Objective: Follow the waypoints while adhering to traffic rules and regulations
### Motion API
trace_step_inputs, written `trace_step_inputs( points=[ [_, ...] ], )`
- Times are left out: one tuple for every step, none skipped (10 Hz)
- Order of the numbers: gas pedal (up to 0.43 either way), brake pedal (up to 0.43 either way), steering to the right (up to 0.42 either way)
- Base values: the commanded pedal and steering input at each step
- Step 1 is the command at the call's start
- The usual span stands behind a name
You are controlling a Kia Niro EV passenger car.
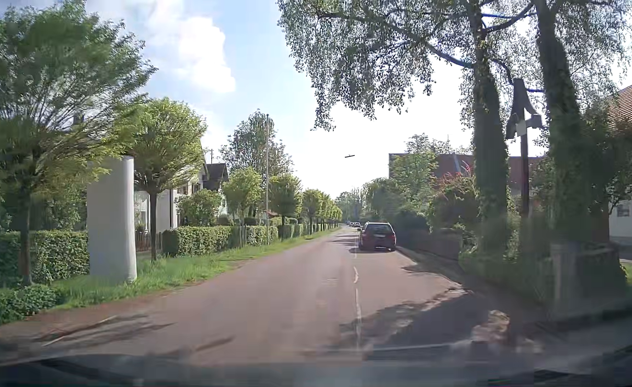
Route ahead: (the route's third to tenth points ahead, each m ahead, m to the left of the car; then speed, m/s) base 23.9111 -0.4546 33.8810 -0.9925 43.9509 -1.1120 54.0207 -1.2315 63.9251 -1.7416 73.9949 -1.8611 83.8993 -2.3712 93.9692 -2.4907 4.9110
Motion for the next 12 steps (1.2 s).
trace_step_inputs(
  points=[
    [0.000, 0.030, -0.001],
    [0.000, 0.085, 0.000],
    [0.000, 0.104, 0.000],
    [0.000, 0.104, 0.000],
    [0.000, 0.110, 0.000],
    [0.000, 0.104, 0.000],
    [0.000, 0.104, 0.000],
    [0.000, 0.104, -0.001],
    [0.000, 0.104, -0.003],
    [0.000, 0.098, -0.007],
    [0.000, 0.085, -0.011],
    [0.000, 0.085, -0.016]
  ],
)
